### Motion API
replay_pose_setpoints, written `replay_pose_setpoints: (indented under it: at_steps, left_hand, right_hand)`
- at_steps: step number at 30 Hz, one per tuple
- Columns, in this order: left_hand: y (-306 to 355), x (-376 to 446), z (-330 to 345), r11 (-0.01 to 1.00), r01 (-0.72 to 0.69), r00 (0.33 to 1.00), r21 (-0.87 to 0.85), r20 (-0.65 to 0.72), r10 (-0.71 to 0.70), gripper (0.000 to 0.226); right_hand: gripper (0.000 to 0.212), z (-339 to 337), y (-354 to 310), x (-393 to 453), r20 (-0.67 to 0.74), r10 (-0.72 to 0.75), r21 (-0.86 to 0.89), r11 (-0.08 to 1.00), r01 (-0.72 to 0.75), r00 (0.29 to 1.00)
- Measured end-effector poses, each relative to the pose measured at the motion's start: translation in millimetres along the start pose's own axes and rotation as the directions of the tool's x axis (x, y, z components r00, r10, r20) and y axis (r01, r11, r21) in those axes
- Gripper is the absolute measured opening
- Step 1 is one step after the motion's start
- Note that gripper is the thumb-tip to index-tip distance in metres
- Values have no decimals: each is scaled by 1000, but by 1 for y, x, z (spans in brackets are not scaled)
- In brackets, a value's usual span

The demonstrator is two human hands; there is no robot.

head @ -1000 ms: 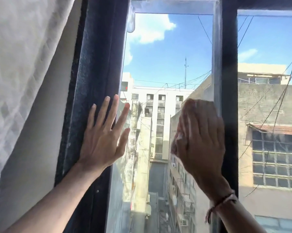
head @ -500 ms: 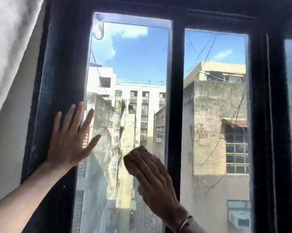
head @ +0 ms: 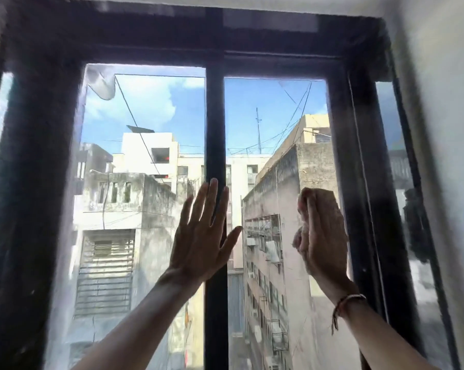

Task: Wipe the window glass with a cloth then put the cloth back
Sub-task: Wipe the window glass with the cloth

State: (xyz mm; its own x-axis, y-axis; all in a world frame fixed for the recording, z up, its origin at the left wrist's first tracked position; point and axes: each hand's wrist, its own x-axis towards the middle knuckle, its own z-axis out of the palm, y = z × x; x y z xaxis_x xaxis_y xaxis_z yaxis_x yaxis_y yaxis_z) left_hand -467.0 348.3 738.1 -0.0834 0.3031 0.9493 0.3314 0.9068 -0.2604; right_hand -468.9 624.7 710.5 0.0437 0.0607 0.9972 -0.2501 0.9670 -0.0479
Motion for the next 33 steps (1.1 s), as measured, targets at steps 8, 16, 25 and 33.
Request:
replay_pose_setpoints:
  at_steps: [8, 16, 25, 33]
  left_hand:
    - [6, 8, 24, 999, 29, 993, 20, -116, -26, 62]
    - [8, 2, 29, 999, 33, 992, -5, -124, -33, 63]
    - [5, 1, 30, 1000, 26, 991, 1, -131, -25, 62]
    - [-1, -12, 26, 999, -36, 994, 35, -105, 40, 61]
  right_hand:
    - [64, 34, -67, -80, 179, -563, 38, 823, 566, 807]
    - [69, 24, -27, -7, 13, -88, -37, 995, 89, 996]
    - [62, 21, -18, -2, 145, -603, -18, 791, 611, 785]
    - [63, 14, -36, -16, 223, -629, -28, 759, 650, 744]
